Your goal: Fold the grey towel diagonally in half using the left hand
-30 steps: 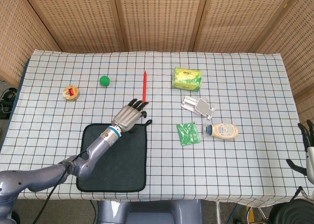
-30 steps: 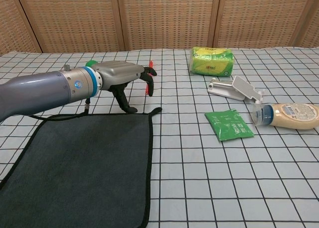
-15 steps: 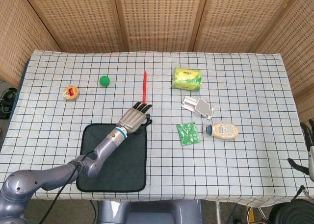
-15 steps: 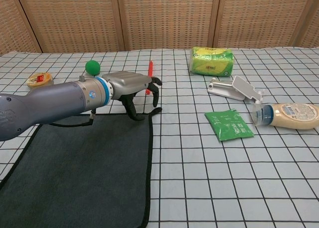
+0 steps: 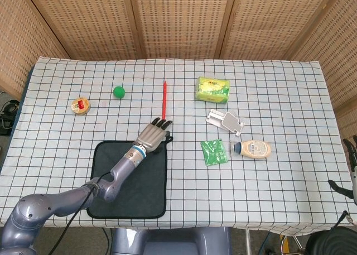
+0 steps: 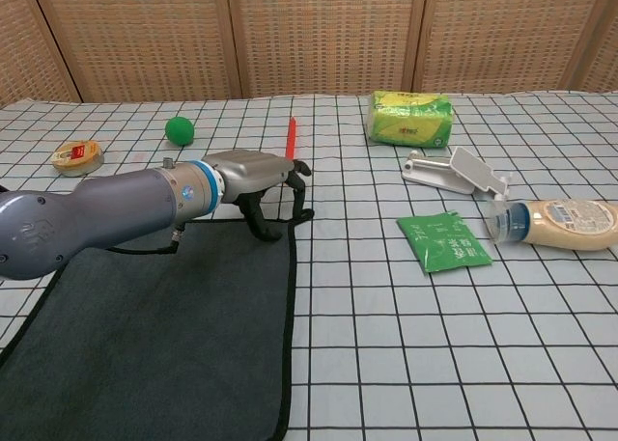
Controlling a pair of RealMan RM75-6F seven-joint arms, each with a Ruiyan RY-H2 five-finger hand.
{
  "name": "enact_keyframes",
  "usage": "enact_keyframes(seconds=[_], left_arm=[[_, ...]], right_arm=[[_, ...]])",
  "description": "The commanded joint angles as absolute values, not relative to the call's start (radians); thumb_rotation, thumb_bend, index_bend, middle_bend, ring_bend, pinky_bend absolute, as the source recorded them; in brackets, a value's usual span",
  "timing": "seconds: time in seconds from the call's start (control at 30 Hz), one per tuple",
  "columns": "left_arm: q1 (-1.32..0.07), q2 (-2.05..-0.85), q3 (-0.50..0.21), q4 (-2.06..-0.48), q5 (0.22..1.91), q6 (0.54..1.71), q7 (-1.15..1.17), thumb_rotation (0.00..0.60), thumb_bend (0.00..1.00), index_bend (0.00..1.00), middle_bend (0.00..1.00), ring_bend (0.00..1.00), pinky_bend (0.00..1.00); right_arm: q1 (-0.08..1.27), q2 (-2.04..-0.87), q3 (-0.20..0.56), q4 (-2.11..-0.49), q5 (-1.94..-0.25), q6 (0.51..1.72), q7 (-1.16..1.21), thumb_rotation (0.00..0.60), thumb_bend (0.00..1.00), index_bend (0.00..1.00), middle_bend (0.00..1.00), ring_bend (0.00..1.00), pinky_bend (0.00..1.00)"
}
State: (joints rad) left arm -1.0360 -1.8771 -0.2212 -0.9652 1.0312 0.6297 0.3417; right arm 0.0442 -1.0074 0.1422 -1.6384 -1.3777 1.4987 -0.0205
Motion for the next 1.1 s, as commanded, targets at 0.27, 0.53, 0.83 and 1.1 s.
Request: enact_keyframes(seconds=[0.27, 0.53, 0.83, 1.1], left_arm=[[-1.037, -1.897, -0.218, -0.94, 1.029, 0.635, 0.325, 0.6, 0.34, 0.54, 0.0, 0.0, 0.0], [-1.027, -1.893, -0.216, -0.953, 1.04, 0.658, 0.31, 0.6, 0.34, 0.56, 0.0, 0.0, 0.0], [-1.016, -1.873, -0.215, -0.991, 1.043, 0.685, 0.318, 0.6, 0.34, 0.57, 0.0, 0.0, 0.0], [-0.994, -1.831, -0.212, -1.082, 1.046, 0.719, 0.32, 0.6, 0.36, 0.6, 0.0, 0.0, 0.0]], right_arm=[[0.045, -1.005, 0.142, -1.639, -1.377, 1.497, -0.012, 0.6, 0.0, 0.0, 0.0, 0.0, 0.0], [0.044, -1.002, 0.141, -1.641, -1.382, 1.5, -0.006, 0.6, 0.0, 0.0, 0.0, 0.0, 0.0], [0.041, -0.998, 0.137, -1.648, -1.392, 1.508, 0.001, 0.6, 0.0, 0.0, 0.0, 0.0, 0.0], [0.038, -0.993, 0.135, -1.653, -1.402, 1.515, 0.01, 0.6, 0.0, 0.0, 0.0, 0.0, 0.0]])
